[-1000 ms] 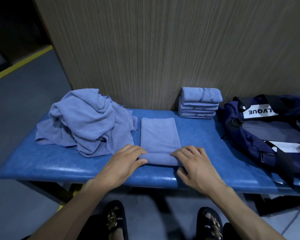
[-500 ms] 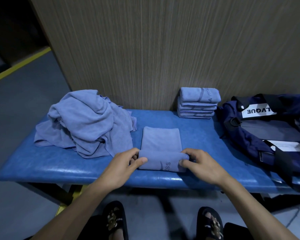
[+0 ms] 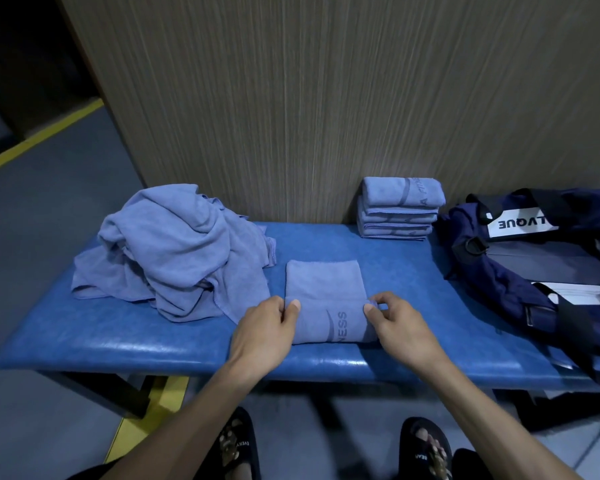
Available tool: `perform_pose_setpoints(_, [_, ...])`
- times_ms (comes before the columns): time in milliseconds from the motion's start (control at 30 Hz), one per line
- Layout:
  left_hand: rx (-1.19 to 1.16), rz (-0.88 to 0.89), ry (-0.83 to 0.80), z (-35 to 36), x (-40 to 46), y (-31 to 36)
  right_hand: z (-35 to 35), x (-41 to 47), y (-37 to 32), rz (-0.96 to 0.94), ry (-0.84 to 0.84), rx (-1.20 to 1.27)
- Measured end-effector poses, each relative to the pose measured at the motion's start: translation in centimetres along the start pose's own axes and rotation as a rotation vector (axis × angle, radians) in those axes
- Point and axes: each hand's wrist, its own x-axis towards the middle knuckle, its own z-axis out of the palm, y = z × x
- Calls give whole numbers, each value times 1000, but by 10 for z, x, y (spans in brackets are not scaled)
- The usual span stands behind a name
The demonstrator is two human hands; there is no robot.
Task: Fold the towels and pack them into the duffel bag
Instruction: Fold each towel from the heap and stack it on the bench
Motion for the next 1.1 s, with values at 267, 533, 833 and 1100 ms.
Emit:
perform_pose_setpoints(267, [-17, -4, 75, 4, 4, -7, 9, -2, -2, -19, 131, -157])
perform_pose_setpoints(533, [405, 312, 287, 2, -5, 4, 12, -12, -17, -16, 191, -317])
perform_pose_setpoints(833, [561, 689, 16, 25, -7, -19, 8, -10, -21, -40, 186, -436])
perform_pose_setpoints(1100, [508, 687, 23, 20, -1, -15, 11, -13, 3, -760, 63, -715])
